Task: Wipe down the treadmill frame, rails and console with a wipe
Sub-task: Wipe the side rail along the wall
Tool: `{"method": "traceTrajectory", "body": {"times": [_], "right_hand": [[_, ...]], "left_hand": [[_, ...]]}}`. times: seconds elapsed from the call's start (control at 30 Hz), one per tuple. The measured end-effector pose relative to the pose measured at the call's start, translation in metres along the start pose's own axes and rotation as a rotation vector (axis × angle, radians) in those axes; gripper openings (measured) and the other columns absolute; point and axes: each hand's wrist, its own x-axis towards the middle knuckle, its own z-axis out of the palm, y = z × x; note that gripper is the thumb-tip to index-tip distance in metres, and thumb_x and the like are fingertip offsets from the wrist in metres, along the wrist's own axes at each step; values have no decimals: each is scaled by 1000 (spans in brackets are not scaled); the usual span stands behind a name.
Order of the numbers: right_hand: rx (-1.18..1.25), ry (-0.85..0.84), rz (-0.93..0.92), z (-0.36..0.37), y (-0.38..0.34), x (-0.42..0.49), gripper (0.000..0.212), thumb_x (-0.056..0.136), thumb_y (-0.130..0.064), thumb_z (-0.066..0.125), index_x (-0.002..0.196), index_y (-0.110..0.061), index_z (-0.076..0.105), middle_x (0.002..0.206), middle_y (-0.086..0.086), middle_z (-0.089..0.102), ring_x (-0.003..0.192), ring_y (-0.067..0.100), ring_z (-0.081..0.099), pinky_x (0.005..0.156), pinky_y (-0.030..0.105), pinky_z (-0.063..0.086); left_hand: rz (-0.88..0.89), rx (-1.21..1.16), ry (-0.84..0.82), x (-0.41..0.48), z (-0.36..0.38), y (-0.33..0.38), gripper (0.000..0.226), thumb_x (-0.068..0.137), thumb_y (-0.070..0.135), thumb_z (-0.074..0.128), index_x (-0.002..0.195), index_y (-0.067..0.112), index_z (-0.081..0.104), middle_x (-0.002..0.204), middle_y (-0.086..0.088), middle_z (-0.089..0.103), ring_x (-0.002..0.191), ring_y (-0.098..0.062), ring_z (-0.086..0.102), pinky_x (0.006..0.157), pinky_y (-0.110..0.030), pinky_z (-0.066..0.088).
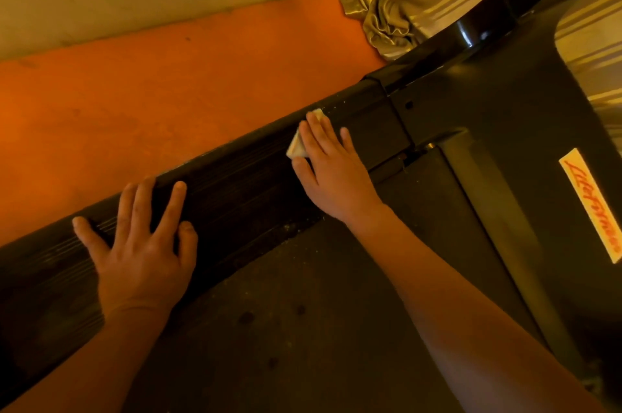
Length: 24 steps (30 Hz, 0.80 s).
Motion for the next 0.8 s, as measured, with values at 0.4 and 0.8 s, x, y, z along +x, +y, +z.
{"method": "traceTrajectory", "body": {"times": [0.4, 0.8], "right_hand": [[-41, -61, -52, 14, 23, -48, 66, 109, -52, 18, 164, -22, -1, 171, -5, -14, 155, 10, -19, 123, 34, -16], [11, -20, -80, 11, 20, -33, 64, 110, -50, 21, 163, -23, -2, 169, -8, -17, 155, 11, -19, 122, 33, -17]], "left_hand": [[-6, 14, 3, 0, 1, 1, 58, 101, 40, 35, 157, 28, 34, 165, -12, 24, 155, -29, 15, 116, -74, -2], [-5, 11, 7, 0, 0, 2, 57, 101, 40, 34, 157, 28, 34, 165, -12, 24, 155, -28, 14, 116, -72, -4]]}}
